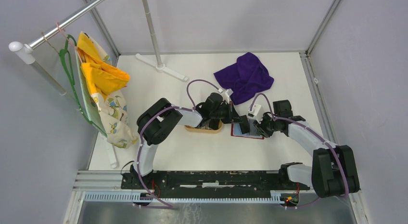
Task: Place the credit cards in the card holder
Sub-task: Insert the credit card into the card holder.
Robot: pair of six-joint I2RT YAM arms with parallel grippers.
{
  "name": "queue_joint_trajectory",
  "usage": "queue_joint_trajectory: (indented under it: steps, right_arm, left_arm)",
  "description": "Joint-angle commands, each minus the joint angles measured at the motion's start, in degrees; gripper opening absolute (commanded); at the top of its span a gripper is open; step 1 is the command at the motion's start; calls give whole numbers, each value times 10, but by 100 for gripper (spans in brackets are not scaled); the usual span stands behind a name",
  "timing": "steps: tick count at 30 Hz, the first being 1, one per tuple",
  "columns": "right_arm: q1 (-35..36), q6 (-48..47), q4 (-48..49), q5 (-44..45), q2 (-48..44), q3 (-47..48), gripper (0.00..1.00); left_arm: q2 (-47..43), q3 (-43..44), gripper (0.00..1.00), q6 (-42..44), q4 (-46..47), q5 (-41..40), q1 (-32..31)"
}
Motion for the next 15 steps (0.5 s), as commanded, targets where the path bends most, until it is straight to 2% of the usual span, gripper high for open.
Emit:
queue_joint_trajectory:
  steps: [1,15]
  right_arm:
    - [1,7,-3,33,-1,8,31]
    - [1,11,-4,31,-7,9,35]
  left_arm:
    - [-8,27,2,41,-29,-16,-16]
    - [2,49,2,49,-83,-35,-26]
